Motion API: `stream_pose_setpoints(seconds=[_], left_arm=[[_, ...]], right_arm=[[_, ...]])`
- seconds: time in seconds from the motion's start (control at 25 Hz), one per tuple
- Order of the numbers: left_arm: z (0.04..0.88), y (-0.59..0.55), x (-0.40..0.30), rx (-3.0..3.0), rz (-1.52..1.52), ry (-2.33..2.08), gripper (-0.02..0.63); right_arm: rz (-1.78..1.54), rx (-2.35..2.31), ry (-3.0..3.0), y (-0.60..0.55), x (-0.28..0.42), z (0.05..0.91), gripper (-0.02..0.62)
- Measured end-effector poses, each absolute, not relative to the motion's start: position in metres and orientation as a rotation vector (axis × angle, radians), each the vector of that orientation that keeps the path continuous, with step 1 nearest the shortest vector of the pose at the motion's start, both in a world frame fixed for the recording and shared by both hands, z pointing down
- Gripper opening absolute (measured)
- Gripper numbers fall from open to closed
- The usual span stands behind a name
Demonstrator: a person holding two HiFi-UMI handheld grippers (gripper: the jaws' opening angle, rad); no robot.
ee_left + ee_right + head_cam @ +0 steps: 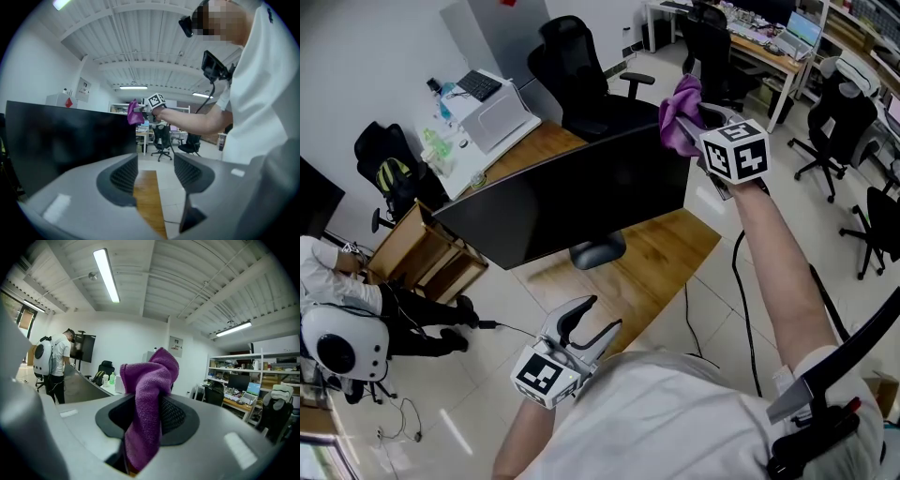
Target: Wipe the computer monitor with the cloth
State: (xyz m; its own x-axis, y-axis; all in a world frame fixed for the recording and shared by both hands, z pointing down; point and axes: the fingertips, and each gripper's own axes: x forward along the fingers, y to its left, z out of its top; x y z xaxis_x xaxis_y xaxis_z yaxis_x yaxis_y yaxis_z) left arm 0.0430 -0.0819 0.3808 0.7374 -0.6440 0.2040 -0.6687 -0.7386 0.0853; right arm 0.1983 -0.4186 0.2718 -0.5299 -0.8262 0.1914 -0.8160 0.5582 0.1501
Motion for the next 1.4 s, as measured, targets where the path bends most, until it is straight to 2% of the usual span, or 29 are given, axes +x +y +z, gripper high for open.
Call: stream_pose_setpoints(seconds=[0.44,1.4], left_arm=[[0.386,-0.082,0.066,2.771,0.225,-1.048,0.260],[0.398,-0.075,0.069,2.699,0.307,-1.065,0.260]], right_arm=[[-0.045,1.397,-2.507,-0.429,0.235,0.285,0.130],[0.123,1.346,-2.448,-0.424,0.246,0.385,0.130]])
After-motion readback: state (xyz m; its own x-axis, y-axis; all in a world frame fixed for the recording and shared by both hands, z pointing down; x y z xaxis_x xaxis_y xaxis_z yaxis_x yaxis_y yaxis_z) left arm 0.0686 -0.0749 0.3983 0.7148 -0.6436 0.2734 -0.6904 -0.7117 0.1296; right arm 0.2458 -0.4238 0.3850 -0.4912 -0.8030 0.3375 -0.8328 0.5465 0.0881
